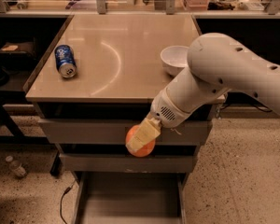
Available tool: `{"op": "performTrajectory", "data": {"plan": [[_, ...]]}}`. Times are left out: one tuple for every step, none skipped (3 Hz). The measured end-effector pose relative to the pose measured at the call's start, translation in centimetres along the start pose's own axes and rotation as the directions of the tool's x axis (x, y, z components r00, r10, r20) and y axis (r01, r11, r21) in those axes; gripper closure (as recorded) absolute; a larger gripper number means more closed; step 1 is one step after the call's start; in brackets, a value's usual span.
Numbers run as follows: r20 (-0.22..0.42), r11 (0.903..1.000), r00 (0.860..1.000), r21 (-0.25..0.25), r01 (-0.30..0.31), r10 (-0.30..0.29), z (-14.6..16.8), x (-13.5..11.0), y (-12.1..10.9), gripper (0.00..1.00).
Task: Place orange into bottom drawer
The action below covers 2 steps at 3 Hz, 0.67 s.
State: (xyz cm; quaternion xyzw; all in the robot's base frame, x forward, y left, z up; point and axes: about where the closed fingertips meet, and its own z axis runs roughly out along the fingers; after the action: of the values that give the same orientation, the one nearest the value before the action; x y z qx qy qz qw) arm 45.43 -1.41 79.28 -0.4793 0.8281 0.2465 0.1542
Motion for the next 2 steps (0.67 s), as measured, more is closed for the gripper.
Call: {"op": "performTrajectory", "data": {"plan": [[0.006, 0.9982, 0.998, -0.016, -0.057, 0.057, 2.8, 2.1, 0.5, 1.00], [0.016, 0.9882, 0.988, -0.022, -0.152, 0.152, 8.2, 5.6, 0.1, 1.00]]}}
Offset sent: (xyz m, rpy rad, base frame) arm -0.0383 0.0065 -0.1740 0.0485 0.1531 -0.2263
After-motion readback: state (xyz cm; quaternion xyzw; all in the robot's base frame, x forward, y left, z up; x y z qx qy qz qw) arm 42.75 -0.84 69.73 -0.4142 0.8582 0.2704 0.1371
